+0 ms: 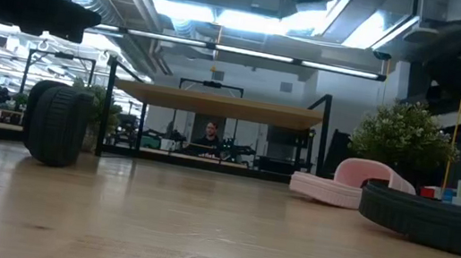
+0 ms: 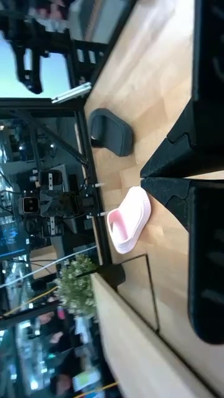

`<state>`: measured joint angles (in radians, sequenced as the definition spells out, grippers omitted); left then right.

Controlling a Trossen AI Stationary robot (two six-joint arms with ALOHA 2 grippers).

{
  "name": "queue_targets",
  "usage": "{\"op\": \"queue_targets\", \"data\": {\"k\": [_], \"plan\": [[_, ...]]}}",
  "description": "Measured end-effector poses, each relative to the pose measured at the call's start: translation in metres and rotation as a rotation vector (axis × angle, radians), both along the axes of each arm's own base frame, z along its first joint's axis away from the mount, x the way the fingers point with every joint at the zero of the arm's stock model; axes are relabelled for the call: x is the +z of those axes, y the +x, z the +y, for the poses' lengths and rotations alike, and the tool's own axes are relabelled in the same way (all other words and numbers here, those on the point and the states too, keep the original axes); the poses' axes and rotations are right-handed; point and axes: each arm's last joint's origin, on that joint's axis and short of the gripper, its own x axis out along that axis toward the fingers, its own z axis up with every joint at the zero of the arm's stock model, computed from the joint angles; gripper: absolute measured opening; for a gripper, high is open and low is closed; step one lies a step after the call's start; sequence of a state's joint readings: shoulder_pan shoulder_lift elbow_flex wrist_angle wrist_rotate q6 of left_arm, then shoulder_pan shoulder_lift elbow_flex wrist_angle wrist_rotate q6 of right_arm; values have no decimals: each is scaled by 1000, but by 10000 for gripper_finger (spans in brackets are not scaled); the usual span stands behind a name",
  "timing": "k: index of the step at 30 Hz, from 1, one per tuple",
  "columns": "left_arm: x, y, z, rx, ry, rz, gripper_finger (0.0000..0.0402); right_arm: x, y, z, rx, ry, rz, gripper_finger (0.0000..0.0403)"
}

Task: Pick and place slides into the shelf
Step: Put the right pink slipper on the shelf

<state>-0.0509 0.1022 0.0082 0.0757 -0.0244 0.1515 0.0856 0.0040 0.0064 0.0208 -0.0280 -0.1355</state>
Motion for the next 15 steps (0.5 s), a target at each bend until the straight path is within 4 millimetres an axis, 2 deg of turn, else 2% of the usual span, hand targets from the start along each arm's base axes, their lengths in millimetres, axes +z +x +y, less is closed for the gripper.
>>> {"op": "queue_targets", "data": {"k": [4, 15], "plan": [[0, 0, 0, 2, -137, 4, 0, 0, 0, 0, 0, 2, 0, 6], [0, 0, 0, 3, -149, 4, 0, 0, 0, 0, 1, 58, 7, 6]]}}
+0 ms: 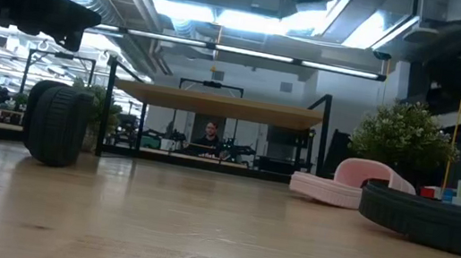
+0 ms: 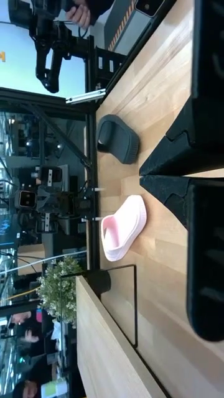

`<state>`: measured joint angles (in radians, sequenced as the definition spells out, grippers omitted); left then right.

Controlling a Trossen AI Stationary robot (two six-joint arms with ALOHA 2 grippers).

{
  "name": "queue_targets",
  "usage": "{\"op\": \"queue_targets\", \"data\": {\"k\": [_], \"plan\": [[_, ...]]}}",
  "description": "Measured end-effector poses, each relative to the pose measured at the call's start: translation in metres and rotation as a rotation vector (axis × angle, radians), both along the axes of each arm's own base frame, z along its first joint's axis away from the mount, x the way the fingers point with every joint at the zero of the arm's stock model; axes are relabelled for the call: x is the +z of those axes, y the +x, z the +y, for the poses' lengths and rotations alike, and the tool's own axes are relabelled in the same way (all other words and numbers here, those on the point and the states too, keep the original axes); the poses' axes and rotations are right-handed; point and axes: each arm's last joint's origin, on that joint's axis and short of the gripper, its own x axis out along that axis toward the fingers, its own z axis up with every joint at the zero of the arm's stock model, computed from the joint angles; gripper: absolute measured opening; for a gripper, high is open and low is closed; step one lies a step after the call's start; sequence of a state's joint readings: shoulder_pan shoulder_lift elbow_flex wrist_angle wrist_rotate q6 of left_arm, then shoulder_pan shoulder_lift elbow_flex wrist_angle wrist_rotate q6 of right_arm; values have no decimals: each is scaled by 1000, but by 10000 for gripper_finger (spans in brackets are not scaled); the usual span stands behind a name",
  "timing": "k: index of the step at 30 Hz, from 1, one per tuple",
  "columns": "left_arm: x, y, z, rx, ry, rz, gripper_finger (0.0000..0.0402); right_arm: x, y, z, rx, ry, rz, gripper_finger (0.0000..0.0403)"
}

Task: Pick and place slides into the shelf
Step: Put the right pink slipper on the shelf

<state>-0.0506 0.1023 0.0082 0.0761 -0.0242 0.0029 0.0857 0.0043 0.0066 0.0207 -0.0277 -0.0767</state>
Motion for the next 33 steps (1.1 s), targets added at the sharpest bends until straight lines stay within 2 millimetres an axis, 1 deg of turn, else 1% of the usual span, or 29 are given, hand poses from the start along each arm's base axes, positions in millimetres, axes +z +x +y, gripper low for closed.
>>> {"op": "queue_targets", "data": {"k": [6, 17, 21, 24, 29, 33], "plan": [[0, 0, 0, 0, 6, -1, 0, 0, 0, 0, 2, 50, 6, 6], [1, 0, 0, 0, 7, -6, 0, 1, 0, 0, 2, 45, -1, 6], [1, 0, 0, 0, 7, -7, 0, 1, 0, 0, 1, 11, -12, 6], [1, 0, 0, 2, 12, -8, 0, 1, 0, 0, 2, 43, -6, 6], [1, 0, 4, 121, 79, -4, 0, 1, 0, 0, 5, 152, 12, 6], [1, 0, 6, 193, 64, -3, 0, 0, 0, 0, 4, 147, 12, 6]]}}
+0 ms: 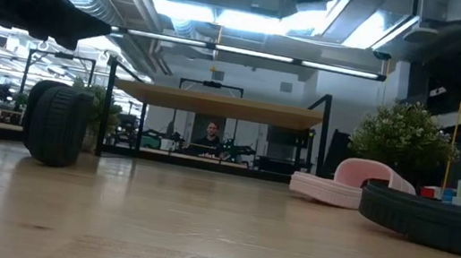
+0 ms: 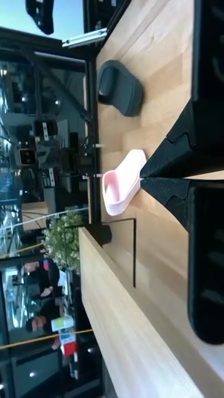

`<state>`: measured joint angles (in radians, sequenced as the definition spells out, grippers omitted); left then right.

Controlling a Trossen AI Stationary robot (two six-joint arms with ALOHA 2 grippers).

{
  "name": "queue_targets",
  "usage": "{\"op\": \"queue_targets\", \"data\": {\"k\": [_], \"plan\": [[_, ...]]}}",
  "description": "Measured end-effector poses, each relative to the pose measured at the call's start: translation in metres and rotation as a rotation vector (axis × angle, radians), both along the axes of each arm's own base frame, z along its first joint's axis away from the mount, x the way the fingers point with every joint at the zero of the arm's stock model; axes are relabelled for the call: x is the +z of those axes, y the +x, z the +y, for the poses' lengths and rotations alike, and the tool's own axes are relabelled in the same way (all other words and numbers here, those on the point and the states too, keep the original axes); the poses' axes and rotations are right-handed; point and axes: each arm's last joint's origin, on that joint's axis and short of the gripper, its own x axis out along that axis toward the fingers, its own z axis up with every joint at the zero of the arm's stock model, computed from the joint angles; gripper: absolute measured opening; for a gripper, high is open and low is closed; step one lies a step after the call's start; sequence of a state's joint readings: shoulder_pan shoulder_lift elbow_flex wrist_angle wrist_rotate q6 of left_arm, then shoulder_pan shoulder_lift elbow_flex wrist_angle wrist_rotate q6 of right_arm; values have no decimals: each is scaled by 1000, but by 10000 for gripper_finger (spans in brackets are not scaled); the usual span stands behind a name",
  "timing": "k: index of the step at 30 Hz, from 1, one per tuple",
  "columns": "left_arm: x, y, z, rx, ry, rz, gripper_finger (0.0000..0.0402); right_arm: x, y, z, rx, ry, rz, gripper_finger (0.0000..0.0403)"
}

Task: Pick and place slides into the shelf
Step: Put the right pink slipper on the shelf

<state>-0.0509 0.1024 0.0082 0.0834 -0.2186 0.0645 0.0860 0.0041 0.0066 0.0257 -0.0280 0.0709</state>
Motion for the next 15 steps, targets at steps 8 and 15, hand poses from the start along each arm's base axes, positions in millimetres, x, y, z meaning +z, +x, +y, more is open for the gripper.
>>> {"op": "queue_targets", "data": {"k": [8, 15], "plan": [[0, 0, -1, -30, 22, 5, 0, 0, 0, 0, -1, -26, -8, 6], [0, 0, -4, -133, 17, 4, 0, 1, 0, 0, -1, -23, -9, 6]]}}
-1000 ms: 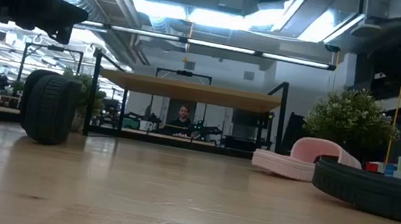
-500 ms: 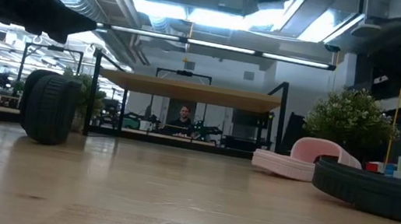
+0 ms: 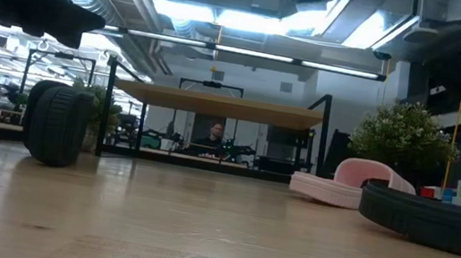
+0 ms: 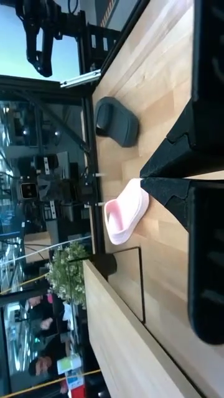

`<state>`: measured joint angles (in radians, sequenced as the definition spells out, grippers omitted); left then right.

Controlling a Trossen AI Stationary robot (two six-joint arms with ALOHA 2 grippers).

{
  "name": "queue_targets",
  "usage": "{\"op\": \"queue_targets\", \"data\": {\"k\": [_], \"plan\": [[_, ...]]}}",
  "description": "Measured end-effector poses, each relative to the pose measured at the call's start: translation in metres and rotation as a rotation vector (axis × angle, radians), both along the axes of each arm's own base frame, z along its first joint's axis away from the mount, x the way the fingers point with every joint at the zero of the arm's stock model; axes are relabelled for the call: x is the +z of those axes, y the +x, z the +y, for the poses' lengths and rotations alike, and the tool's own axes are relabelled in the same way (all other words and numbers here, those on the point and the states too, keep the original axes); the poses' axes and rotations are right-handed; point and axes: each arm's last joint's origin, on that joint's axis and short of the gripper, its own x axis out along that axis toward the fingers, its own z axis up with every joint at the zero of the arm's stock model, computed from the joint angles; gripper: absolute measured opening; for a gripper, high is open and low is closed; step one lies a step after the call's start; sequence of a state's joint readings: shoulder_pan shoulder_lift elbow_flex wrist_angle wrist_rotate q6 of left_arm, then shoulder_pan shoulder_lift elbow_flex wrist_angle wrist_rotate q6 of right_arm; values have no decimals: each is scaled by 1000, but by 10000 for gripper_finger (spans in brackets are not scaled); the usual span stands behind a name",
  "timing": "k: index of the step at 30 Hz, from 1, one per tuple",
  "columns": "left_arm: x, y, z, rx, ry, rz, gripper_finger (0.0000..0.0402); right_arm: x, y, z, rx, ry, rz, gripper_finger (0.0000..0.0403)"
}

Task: Pick and place slides into the shelf
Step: Put the right pink slipper on the shelf

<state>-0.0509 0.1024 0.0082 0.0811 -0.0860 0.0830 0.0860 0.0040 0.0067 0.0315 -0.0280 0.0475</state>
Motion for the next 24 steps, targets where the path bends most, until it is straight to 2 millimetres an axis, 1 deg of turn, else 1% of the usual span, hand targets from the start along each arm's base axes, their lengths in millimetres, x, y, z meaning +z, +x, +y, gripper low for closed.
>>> {"op": "queue_targets", "data": {"k": [2, 6, 10, 12, 14, 18, 21, 24], "plan": [[0, 0, 0, 0, 7, 0, 0, 0, 0, 0, 1, 16, 1, 6], [1, 0, 0, -1, 40, -8, 0, 0, 0, -1, -33, 105, 4, 6], [5, 0, 0, 1, 56, -47, 0, 2, 0, -2, -63, 134, -1, 6], [6, 0, 0, 2, 55, -62, 0, 6, -1, -2, -64, 128, -12, 6], [6, 0, 0, 2, 54, -62, 0, 15, -3, -2, -64, 100, -42, 6], [6, 0, 0, 6, 47, -62, 0, 40, -8, -3, -66, 52, -85, 6], [6, 0, 1, 36, 25, -62, 0, 57, -10, -3, -69, 30, -61, 6], [6, 0, 2, 79, 7, -63, 0, 74, -8, -3, -90, -9, -11, 6]]}}
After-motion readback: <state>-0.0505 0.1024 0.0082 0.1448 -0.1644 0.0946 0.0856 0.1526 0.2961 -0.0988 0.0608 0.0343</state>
